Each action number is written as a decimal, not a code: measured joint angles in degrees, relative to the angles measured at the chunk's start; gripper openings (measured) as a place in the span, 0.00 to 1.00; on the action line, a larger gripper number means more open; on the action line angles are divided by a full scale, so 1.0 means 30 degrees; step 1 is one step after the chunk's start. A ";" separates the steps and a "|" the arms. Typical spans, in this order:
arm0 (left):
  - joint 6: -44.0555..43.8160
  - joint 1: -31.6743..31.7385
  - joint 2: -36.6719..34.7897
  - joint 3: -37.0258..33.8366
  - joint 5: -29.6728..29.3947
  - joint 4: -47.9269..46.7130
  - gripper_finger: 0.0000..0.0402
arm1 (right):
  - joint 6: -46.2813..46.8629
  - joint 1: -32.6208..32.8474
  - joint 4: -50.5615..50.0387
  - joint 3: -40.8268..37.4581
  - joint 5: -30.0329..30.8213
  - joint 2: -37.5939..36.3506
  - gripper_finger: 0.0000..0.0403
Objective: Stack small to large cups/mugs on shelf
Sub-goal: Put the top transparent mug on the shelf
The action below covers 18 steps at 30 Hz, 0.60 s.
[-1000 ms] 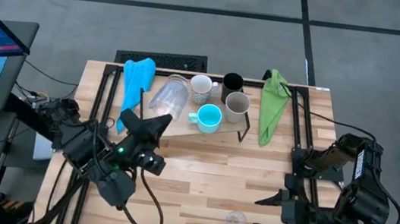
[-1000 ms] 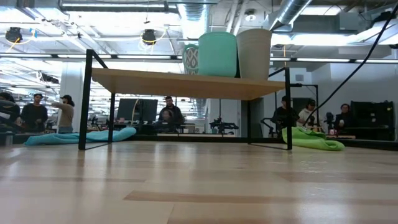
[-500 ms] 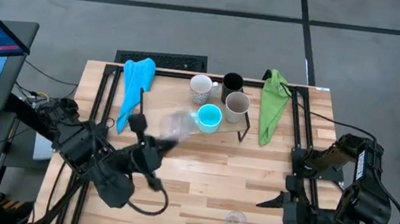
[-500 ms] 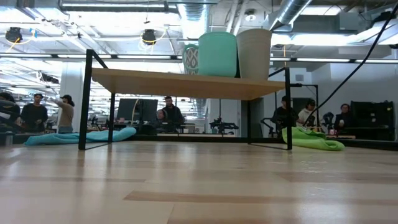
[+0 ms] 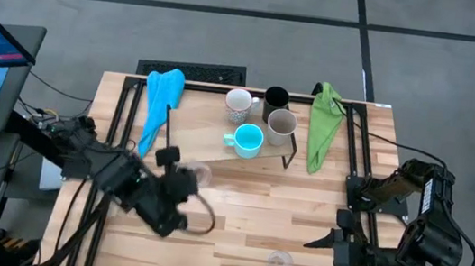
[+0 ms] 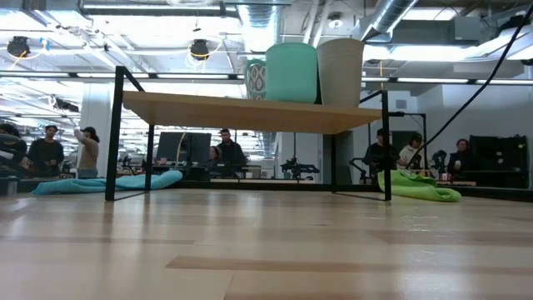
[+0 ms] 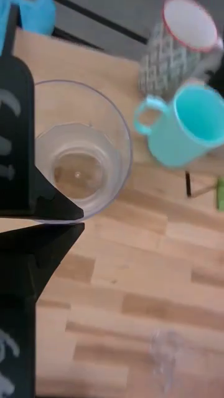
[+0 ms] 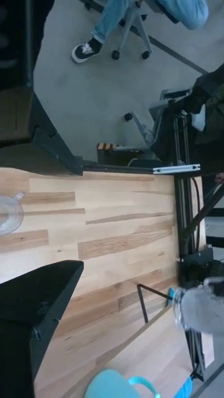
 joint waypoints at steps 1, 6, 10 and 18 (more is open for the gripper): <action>0.0047 0.0362 -0.0160 -0.0176 -0.0010 0.0015 0.00 | 0.0000 0.0000 0.0000 0.0000 0.0000 0.0000 0.63; 0.1405 0.2413 -0.1619 -0.1060 0.0969 0.0014 0.00 | 0.0000 0.0004 0.0004 -0.0007 0.0000 0.0007 0.63; 0.2945 0.4729 -0.2823 -0.1666 0.1569 0.0007 0.00 | -0.0034 0.0002 -0.0002 -0.0007 0.0000 0.0007 0.63; 0.7124 0.9908 -0.3708 -0.3483 0.4589 0.0419 0.00 | -0.0021 -0.0082 -0.0191 -0.0007 0.0011 0.0007 0.63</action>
